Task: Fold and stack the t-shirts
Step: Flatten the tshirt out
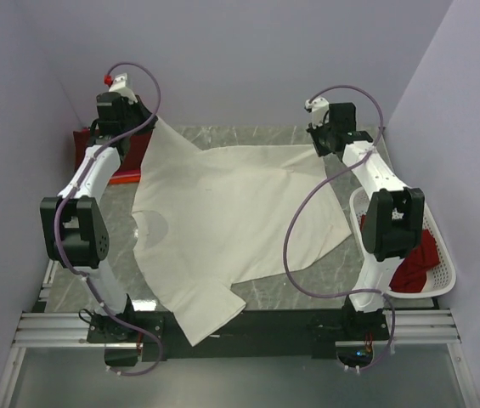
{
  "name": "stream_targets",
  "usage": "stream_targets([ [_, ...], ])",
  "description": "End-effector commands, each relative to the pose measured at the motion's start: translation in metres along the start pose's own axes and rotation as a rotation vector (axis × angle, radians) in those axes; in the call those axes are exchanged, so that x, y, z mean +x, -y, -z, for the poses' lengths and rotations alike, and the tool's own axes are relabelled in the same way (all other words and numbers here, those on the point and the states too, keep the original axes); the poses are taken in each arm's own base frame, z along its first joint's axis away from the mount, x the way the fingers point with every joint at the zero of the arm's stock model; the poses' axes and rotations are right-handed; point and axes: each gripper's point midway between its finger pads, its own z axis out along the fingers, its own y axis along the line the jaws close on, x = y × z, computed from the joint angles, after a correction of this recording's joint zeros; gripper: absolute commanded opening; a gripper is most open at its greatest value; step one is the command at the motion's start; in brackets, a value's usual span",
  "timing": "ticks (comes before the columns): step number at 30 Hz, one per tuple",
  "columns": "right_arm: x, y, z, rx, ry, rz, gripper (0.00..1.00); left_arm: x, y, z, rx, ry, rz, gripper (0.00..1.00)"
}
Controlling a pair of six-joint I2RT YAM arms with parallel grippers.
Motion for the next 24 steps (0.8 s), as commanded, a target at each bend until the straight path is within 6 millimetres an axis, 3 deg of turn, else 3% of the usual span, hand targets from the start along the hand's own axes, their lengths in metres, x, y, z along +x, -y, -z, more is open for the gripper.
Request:
stream_targets([
  [1,-0.045,0.022,0.028,0.062,0.128,-0.004,0.0,-0.03,0.02,0.005,0.064,0.049,-0.04,0.0],
  [3,-0.05,0.021,0.044,0.053,0.156,-0.003,0.0,-0.056,0.028,0.029,0.097,0.103,-0.055,0.0],
  [5,-0.071,0.022,0.087,0.057,0.248,0.008,0.0,-0.076,0.046,0.055,0.137,0.159,-0.087,0.0],
  [6,-0.072,0.021,0.101,0.05,0.266,0.015,0.0,-0.099,0.065,0.089,0.166,0.224,-0.111,0.0],
  [7,-0.089,0.022,0.143,0.058,0.354,0.03,0.0,-0.11,0.075,0.11,0.178,0.264,-0.131,0.0],
  [8,-0.096,0.022,0.165,0.066,0.395,0.043,0.0,-0.141,0.099,0.157,0.216,0.379,-0.172,0.0],
  [9,-0.101,0.019,0.186,0.069,0.426,0.065,0.0,-0.149,0.107,0.178,0.22,0.421,-0.182,0.0],
  [10,-0.114,0.018,0.23,0.098,0.508,0.088,0.0,-0.161,0.118,0.204,0.238,0.476,-0.197,0.0],
  [11,-0.12,0.018,0.254,0.116,0.55,0.101,0.0,-0.179,0.138,0.255,0.268,0.575,-0.222,0.0],
  [12,-0.128,0.017,0.281,0.135,0.596,0.113,0.0,-0.188,0.149,0.282,0.285,0.63,-0.221,0.0],
  [13,-0.136,0.013,0.325,0.167,0.675,0.132,0.0,-0.197,0.158,0.309,0.299,0.69,-0.233,0.0],
  [14,-0.145,0.011,0.358,0.187,0.732,0.143,0.0,-0.211,0.177,0.361,0.331,0.79,-0.253,0.01],
  [15,-0.149,0.009,0.38,0.202,0.771,0.147,0.0,-0.216,0.185,0.385,0.345,0.836,-0.247,0.01],
  [16,-0.151,0.005,0.415,0.231,0.831,0.157,0.0,-0.222,0.191,0.408,0.351,0.883,-0.247,0.01],
  [18,-0.158,0.001,0.469,0.277,0.923,0.162,0.0,-0.233,0.211,0.473,0.392,1.013,-0.258,0.01],
  [19,-0.157,-0.002,0.493,0.3,0.965,0.165,0.0,-0.236,0.216,0.491,0.403,1.046,-0.258,0.01],
  [21,-0.159,-0.004,0.534,0.345,1.029,0.163,0.0,-0.24,0.231,0.538,0.446,1.133,-0.269,0.01],
  [24,-0.158,-0.005,0.572,0.386,1.082,0.151,0.0,-0.243,0.245,0.582,0.482,1.207,-0.284,0.01],
])
